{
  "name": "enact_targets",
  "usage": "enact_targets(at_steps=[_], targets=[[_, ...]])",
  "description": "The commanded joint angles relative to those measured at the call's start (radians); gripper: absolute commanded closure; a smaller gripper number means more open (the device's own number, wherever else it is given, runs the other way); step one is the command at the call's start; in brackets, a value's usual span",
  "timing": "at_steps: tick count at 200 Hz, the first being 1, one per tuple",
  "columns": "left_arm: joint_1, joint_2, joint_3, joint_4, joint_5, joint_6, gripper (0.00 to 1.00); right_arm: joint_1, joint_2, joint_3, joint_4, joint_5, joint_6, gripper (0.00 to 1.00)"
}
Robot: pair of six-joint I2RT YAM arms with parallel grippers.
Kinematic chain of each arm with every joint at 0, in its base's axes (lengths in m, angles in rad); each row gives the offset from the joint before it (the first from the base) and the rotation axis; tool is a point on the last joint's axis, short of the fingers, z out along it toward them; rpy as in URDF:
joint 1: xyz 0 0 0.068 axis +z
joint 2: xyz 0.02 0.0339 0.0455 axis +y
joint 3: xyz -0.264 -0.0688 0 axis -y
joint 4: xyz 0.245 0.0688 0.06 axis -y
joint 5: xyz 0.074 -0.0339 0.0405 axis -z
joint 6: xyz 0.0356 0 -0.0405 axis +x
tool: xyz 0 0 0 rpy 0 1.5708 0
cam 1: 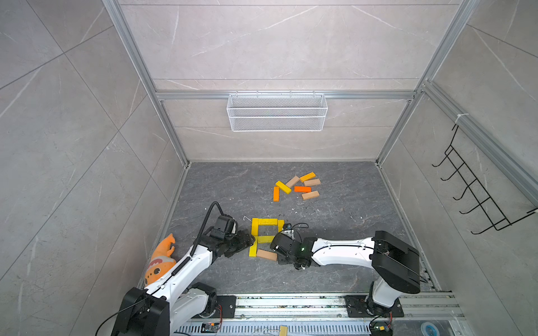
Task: Assemble the number 8 with building blocks
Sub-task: Adjust the building block at the center of the board.
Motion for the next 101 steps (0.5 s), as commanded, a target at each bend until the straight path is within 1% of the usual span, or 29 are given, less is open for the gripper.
enact_targets(at_steps=[1, 37, 64, 101], targets=[[-0.006, 0.009, 0.003, 0.02, 0.013, -0.004, 0.18, -0.016, 0.009, 0.031, -0.024, 0.03, -0.02, 0.58], [-0.005, 0.021, 0.005, 0.028, 0.015, -0.001, 0.18, -0.046, 0.025, 0.042, 0.019, -0.009, -0.03, 0.58], [-0.007, 0.019, 0.001, 0.034, 0.016, -0.006, 0.18, -0.054, 0.049, 0.055, 0.038, -0.022, -0.03, 0.55], [-0.008, 0.027, -0.01, 0.053, 0.027, -0.014, 0.18, -0.056, 0.08, 0.059, 0.069, -0.045, -0.02, 0.55]])
